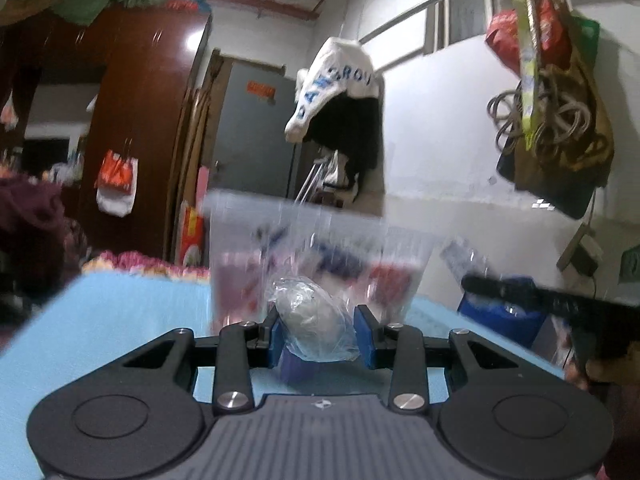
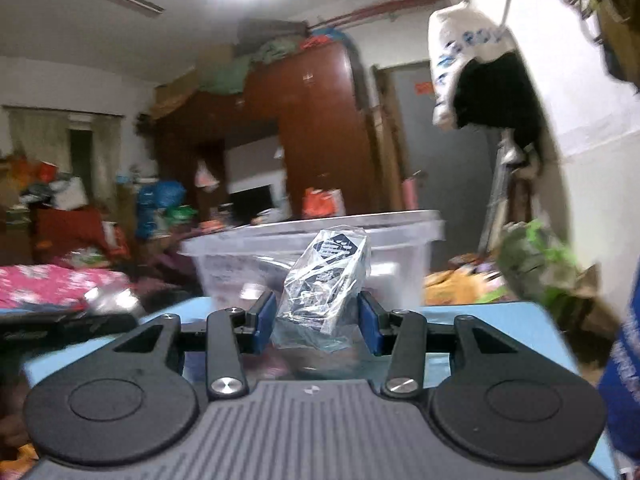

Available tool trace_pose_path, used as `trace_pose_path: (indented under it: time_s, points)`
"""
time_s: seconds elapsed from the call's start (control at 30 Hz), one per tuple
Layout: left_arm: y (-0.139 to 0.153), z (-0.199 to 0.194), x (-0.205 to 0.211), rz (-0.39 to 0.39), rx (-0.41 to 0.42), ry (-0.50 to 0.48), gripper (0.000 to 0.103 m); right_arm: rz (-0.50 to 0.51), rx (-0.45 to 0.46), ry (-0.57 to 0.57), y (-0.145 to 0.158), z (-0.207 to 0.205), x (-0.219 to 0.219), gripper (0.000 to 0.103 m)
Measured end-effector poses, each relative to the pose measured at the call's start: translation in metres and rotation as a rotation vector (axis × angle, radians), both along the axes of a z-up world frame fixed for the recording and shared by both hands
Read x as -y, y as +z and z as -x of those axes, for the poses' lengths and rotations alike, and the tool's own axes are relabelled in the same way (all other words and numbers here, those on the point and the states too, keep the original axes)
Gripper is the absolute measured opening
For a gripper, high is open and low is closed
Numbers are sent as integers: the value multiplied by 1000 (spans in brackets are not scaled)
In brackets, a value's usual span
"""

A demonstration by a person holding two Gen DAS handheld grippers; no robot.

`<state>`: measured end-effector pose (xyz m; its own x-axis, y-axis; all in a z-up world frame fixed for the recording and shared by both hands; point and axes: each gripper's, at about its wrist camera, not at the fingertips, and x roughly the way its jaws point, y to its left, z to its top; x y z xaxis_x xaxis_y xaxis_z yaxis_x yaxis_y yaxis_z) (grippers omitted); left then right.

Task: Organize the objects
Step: 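Carry the bag and silver box over the basket and release both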

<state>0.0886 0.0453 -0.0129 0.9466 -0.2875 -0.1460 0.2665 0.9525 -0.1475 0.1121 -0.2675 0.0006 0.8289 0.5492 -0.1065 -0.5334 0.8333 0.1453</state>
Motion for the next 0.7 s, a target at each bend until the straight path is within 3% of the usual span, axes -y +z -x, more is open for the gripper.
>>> trace_pose_path:
  time_s: [0.17,0.33,0.43,0.6,0.7]
  points:
    - [66,-29,2,-17,36,4,40,68,56,-3,60,-2,-29,48]
    - [106,-57,11,-56,40,10,40,82,22,-12,95,-40,-41,48]
    - [114,-78,20,-106,37,44,40,138,13,-65,99,-64,-46,48]
    - [105,-146,24,-118,-115,79,40,249,-91,-86,87,-116,-65,48]
    - [95,-171,23,-91,-170,60,43,285,-105,-90,80,-131,-72,52]
